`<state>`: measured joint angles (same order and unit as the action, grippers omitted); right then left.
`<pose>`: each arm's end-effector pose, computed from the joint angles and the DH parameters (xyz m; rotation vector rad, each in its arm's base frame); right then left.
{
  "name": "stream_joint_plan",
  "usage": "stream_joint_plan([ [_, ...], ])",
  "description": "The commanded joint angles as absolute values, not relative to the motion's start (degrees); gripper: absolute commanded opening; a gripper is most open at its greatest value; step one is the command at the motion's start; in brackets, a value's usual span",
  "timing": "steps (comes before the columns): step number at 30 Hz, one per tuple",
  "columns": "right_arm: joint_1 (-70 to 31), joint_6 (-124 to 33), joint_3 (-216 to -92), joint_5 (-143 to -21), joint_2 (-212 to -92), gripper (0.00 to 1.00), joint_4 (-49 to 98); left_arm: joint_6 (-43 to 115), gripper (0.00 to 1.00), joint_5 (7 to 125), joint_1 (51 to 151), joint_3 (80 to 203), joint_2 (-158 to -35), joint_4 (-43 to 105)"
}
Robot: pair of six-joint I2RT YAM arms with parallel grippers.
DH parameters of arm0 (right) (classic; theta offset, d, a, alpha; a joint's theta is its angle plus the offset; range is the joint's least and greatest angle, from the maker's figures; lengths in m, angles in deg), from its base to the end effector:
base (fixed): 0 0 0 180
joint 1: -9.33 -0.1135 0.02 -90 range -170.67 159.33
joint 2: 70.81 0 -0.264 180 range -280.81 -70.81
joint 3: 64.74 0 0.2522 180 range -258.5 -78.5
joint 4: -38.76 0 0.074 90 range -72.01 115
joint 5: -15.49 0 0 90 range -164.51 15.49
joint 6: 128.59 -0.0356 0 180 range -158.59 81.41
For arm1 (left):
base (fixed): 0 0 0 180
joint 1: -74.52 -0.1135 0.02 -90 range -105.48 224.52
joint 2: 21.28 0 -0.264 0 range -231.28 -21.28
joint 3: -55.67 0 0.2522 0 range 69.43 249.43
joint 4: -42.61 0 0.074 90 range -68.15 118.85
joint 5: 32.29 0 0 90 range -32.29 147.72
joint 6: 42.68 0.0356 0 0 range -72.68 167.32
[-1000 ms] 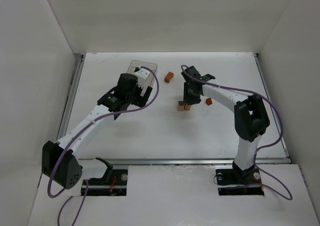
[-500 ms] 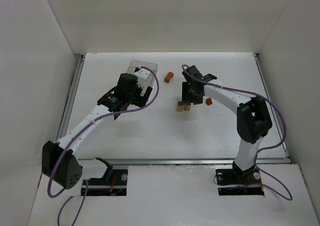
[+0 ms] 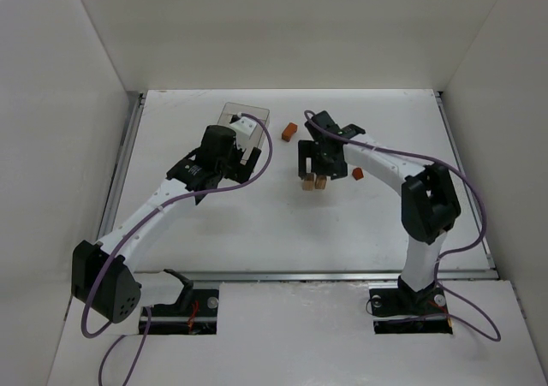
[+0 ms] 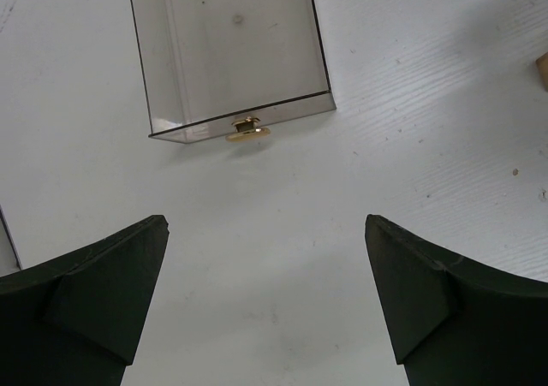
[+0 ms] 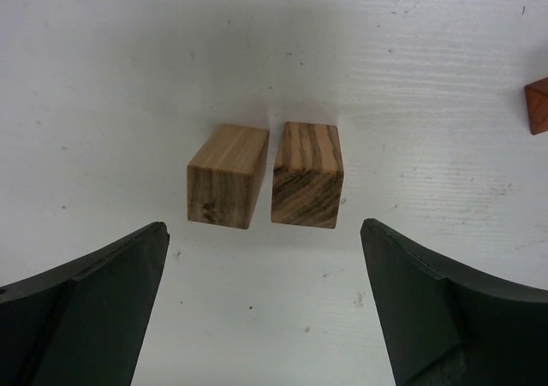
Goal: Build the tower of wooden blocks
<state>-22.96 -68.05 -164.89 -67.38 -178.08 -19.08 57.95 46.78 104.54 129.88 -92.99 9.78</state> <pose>0.3362 0.2072 0.2353 -0.0293 2.6993 0.1633 0.2485 -0.1358 0.3201 0.6174 1.9963 -0.0047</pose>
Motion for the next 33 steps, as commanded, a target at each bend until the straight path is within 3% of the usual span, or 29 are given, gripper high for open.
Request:
stream_joint_plan([
  [1, -23.3, -67.9, -168.4, -65.0, -179.6, 1.00, -21.8, 58.2, 0.99, 46.9, 104.7, 129.5, -91.6, 10.8],
  [21, -24.3, -68.4, -170.9, -62.8, -183.9, 0.99, -21.7, 58.2, 0.99, 47.4, 104.7, 129.0, -91.6, 10.8],
  [33, -24.3, -67.9, -170.9, -62.8, -185.0, 0.75, -21.1, 58.2, 0.99, 47.4, 104.7, 128.5, -91.6, 10.8],
])
